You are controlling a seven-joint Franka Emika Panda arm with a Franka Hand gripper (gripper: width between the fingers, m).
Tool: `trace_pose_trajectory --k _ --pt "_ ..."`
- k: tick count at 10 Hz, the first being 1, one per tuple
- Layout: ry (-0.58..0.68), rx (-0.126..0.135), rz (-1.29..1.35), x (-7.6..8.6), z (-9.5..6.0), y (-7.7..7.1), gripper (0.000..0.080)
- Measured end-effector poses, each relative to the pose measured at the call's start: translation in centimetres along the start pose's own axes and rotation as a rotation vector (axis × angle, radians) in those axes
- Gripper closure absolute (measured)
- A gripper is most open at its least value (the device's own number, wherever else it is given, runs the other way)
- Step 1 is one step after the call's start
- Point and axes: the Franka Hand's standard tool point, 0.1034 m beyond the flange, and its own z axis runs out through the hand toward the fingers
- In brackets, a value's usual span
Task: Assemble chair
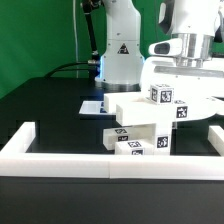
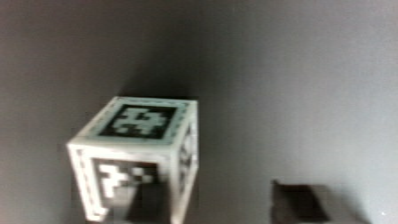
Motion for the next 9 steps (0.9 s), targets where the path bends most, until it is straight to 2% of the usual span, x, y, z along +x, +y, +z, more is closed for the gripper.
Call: trace_pose_trajectory --k 1,2,3,4,7,9 --pt "0.002 0.001 0.0 0.1 0.0 -0.1 0.047" --pt "0.005 0.002 0.0 0.3 -0.1 -0.1 0.0287" --pt "0.007 0.003 0.004 0.6 -0.1 0.1 0.0194" --pt "0.009 0.003 0.008 0.8 -0.1 0.2 0.0159" --pt "0.013 0.001 0.02 1.3 -0.1 0.7 0.0152" --pt "0.009 -0.016 0.031 1.5 0.7 1.6 0.015"
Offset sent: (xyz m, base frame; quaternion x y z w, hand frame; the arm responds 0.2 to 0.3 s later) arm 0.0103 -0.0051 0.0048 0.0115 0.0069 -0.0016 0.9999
